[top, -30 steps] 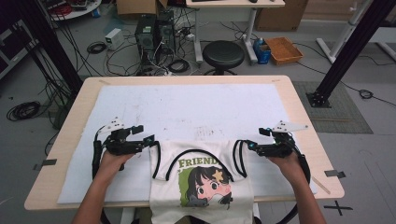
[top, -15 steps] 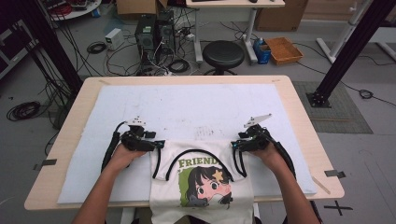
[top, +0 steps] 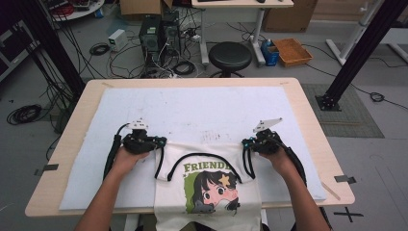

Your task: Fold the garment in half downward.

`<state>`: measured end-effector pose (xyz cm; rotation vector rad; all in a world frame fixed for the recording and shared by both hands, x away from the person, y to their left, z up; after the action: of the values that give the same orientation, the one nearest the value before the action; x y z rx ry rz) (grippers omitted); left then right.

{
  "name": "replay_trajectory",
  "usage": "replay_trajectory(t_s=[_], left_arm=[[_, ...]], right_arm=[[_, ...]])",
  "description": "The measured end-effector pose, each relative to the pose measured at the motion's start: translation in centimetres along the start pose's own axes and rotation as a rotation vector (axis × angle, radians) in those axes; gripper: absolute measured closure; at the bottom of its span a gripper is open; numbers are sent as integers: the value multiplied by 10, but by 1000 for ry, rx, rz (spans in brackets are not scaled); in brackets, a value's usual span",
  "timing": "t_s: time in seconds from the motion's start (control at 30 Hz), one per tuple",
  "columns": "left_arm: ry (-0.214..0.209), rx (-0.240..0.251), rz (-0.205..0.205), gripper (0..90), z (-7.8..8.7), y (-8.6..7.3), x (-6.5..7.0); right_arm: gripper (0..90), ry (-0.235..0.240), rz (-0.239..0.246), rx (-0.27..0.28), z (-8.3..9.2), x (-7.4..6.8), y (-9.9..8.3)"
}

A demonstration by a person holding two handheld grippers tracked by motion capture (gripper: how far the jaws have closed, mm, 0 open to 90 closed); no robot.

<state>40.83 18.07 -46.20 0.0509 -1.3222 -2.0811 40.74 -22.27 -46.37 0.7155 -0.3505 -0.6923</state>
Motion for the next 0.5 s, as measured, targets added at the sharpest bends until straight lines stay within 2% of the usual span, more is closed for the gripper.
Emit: replay_trajectory(t_s=[0.07, 0.13, 0.2, 0.27, 0.37, 0.43, 0.5], left_arm=[[31, 15, -2, 846, 1, 7, -7], [57, 55, 13, 846, 1, 17, -15], [79, 128, 39, 846, 2, 32, -24], [93, 171, 56, 846, 2, 39, -29], [87, 236, 83, 845, 5, 44, -33], [66, 234, 68, 844, 5, 41, -31], [57, 242, 38, 844, 8, 38, -27]], right_arm=[[862, -7, -30, 13, -1, 10, 6], [862, -16, -34, 14, -4, 18, 15], [862, -36, -31, 28, -9, 28, 27], [862, -68, -43, 68, -12, 36, 39], [861, -113, -72, 137, -13, 46, 47], [860, -109, -110, 185, -10, 48, 47], [860, -108, -99, 209, -7, 45, 45]])
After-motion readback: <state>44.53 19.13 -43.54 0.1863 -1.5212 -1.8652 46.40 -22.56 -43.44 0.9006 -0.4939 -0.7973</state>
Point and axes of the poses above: each handheld gripper's, and its own axes: z roughly backward along the jaws, y roughly out of its top, x roughly to its right, the point moved 4 cm from there along -z, roughly forward along the jaws, and after that the axes turned 7 degrees about -y, right-handed, at the moved point
